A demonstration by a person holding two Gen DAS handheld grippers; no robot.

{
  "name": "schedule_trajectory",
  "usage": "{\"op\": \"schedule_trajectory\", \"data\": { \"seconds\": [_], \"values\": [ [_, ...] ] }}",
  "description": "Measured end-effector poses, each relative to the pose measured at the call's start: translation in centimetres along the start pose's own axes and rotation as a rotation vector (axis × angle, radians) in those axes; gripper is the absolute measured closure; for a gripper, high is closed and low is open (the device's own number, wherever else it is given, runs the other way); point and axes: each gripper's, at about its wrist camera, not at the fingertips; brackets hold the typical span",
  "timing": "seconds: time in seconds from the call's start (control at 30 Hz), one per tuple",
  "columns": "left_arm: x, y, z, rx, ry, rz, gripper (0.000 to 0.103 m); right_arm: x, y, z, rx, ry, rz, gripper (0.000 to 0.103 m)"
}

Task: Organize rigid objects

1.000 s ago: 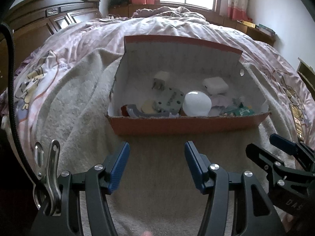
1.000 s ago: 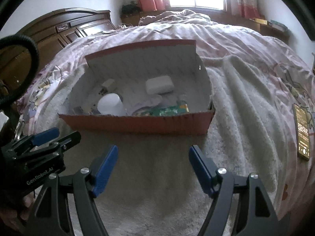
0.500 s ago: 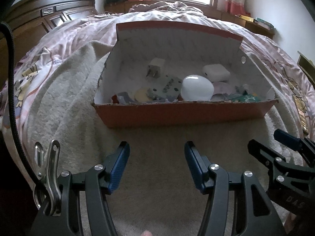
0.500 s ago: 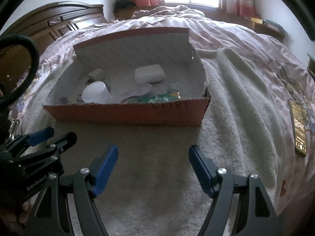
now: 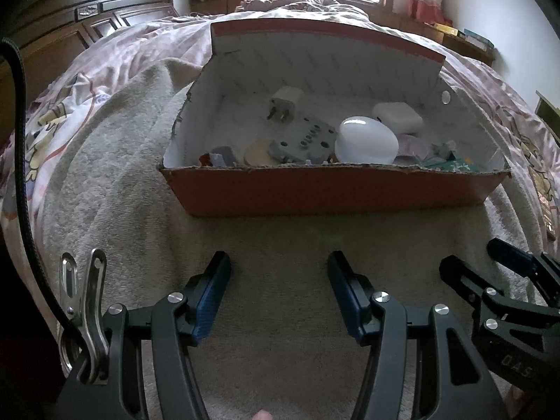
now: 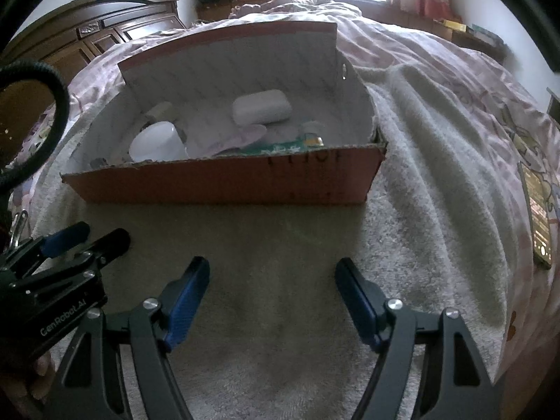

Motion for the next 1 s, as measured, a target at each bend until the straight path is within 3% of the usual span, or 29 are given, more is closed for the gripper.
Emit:
{"op": "schedule_trajectory", "data": {
  "seconds": [0.37, 1.0],
  "values": [
    [-0.02, -0.71, -0.35, 0.011, -0.007, 0.014, 0.043, 0.37, 0.69, -0.48, -0.026, -0.009, -0.019, 0.016],
    [-0.20, -0.93, -0.44, 0.013, -0.012, 0.021, 0.043, 0.45, 0.59, -0.55, -0.026, -0.012, -0.018, 0.015]
  ]
}}
Point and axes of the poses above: each gripper's, at about its wrist camera, not at the fingertips, and x roughly the way its jaws point, y to its left, z to its top, and after that the axes turned 9 degrees about x, right-handed
